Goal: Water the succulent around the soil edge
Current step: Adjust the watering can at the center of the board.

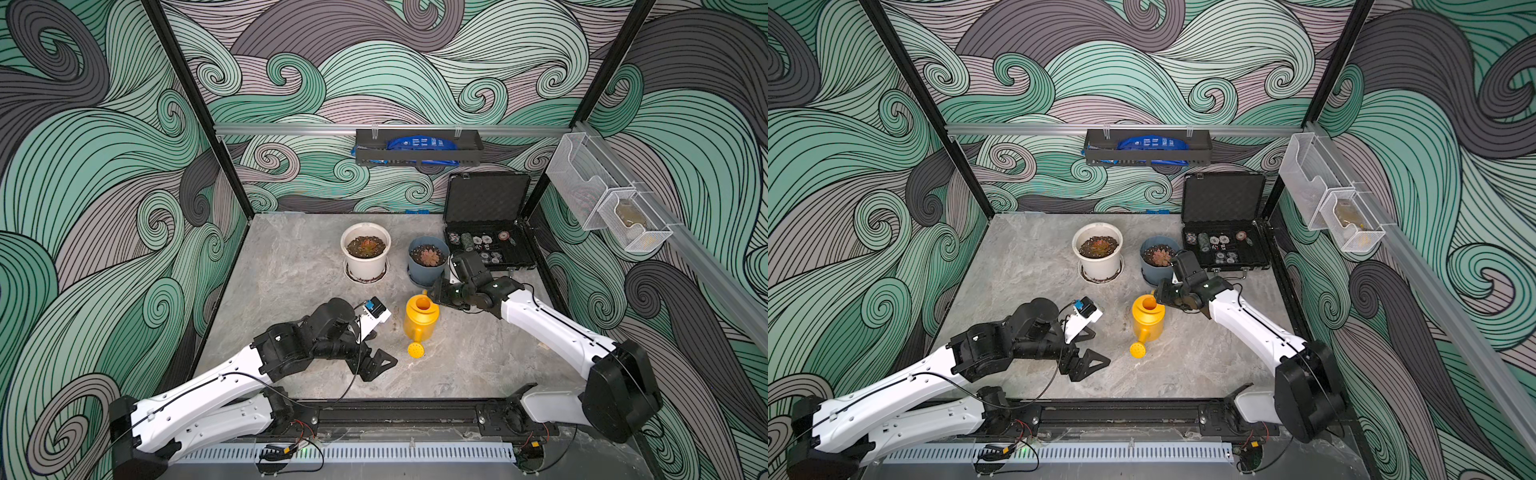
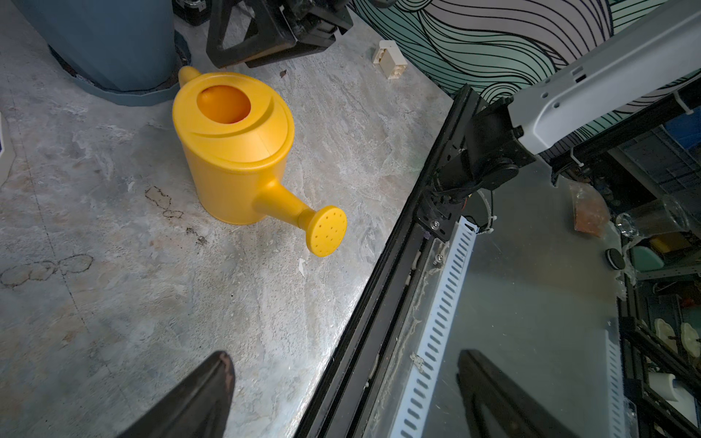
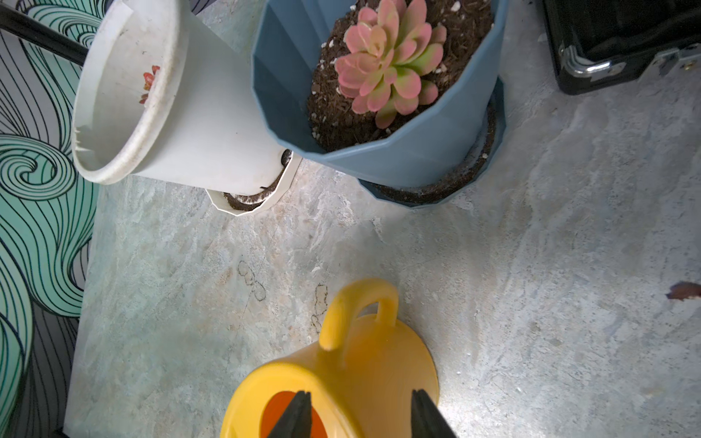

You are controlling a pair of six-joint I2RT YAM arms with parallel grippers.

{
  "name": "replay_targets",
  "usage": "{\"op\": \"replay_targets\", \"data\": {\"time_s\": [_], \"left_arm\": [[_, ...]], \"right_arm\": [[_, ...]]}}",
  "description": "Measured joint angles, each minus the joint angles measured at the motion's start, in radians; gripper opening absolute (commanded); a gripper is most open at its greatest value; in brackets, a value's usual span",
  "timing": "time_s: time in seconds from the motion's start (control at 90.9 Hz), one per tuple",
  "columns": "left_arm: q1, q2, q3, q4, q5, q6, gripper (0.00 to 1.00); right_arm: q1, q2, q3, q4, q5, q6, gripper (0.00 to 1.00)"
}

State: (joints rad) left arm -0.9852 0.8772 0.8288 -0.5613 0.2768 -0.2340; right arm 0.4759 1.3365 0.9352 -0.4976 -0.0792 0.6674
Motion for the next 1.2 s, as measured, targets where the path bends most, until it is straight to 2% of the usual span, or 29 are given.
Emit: {"op": "replay_targets", "data": {"time_s": [0.286,0.759,0.979,1.2], "left_arm": [[0.000,0.000,0.000,0.000,0.000,0.000,0.95],[0.000,0.000,0.000,0.000,0.000,0.000,0.95],[0.000,0.003,-0.001,0.000,-0.003,-0.001,0.94],[0.000,0.003,-0.001,-0.001,-0.030,-0.002,0.94]], "right_arm": [[-0.005,-0.035,-0.038,-0.010,-0.002,-0.006,0.36],[0.022,-0.237,-0.133,-0.024,-0.054,0.004,0.37],[0.147,-0.349,-0.193,-0.031,-0.066,0.047,0.26],[0.182,-0.440,-0.257,-0.058,-0.085,0.093,0.00]]}}
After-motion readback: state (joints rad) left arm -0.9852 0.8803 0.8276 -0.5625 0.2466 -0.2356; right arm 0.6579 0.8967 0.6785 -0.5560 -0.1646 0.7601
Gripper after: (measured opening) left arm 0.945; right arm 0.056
